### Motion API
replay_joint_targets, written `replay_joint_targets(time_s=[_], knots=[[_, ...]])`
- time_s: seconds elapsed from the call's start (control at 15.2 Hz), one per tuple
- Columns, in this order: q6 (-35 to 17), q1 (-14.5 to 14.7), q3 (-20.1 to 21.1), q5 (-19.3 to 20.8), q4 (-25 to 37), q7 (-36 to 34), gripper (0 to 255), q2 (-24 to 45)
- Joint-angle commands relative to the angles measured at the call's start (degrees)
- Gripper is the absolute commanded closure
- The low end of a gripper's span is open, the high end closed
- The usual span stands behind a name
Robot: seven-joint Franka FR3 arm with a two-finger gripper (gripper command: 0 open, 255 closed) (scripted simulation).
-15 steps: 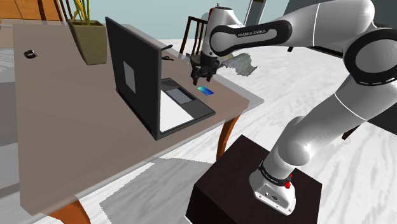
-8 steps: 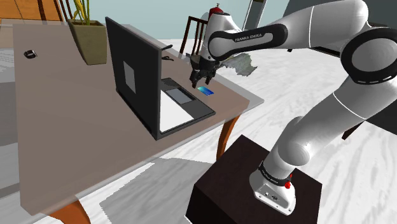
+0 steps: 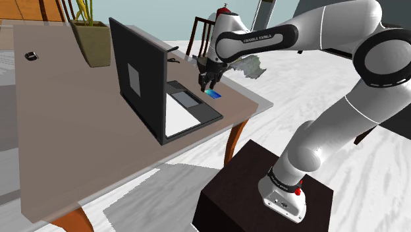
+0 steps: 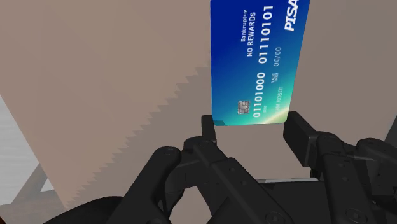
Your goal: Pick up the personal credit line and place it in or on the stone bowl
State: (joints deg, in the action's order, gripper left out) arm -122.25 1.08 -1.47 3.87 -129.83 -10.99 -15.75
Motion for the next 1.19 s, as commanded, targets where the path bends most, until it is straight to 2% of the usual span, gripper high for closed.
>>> replay_joint_targets(time_s=[0.0,0.33,1.12], knots=[[0.02,-0.04,-0.05,0.05,-0.12,-0.01,255,0.11],[0.02,-0.05,-0.05,0.05,-0.13,0.00,255,0.10],[9.38,0.03,0.05,-0.24,7.76,0.49,255,-1.37]])
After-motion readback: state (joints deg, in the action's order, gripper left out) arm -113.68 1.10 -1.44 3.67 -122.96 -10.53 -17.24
